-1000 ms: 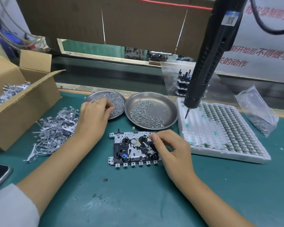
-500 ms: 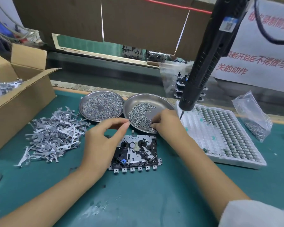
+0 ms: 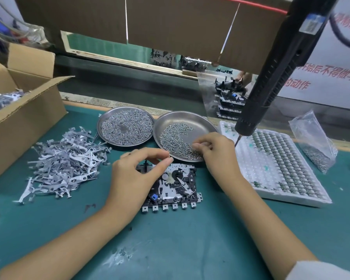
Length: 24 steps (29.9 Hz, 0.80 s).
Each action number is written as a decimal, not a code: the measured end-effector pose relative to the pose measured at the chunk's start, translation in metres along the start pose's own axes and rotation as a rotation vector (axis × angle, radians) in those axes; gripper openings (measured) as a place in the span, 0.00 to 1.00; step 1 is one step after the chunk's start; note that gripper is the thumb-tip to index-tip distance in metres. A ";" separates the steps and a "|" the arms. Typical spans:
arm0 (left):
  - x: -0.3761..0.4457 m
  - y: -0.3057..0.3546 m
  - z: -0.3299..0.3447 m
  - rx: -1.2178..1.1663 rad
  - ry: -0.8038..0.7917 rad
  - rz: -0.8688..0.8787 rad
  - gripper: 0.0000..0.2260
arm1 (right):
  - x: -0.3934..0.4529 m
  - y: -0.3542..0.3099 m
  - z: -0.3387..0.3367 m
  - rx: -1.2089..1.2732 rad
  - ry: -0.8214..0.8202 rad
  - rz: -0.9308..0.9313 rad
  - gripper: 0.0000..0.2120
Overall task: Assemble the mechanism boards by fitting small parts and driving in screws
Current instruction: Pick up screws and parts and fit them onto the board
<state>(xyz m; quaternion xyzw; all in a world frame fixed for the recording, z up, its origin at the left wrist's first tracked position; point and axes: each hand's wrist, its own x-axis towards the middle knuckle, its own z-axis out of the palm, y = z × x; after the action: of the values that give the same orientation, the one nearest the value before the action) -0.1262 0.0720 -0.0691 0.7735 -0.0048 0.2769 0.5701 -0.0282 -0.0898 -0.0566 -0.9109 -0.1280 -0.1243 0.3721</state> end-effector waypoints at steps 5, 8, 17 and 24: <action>0.000 0.002 0.003 -0.031 -0.014 0.030 0.05 | -0.021 -0.010 -0.012 0.537 -0.033 0.142 0.07; -0.001 0.001 0.004 -0.044 -0.019 0.032 0.06 | -0.037 -0.019 -0.017 0.881 -0.136 0.256 0.03; -0.002 0.000 0.005 -0.067 -0.045 0.063 0.08 | -0.050 -0.030 -0.011 0.987 -0.294 0.298 0.11; -0.003 0.000 0.005 -0.064 -0.070 0.104 0.08 | -0.050 -0.028 -0.014 0.978 -0.366 0.308 0.09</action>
<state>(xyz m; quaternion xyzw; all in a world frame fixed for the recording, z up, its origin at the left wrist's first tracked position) -0.1265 0.0667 -0.0715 0.7628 -0.0734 0.2786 0.5788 -0.0862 -0.0871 -0.0452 -0.6465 -0.0988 0.1663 0.7380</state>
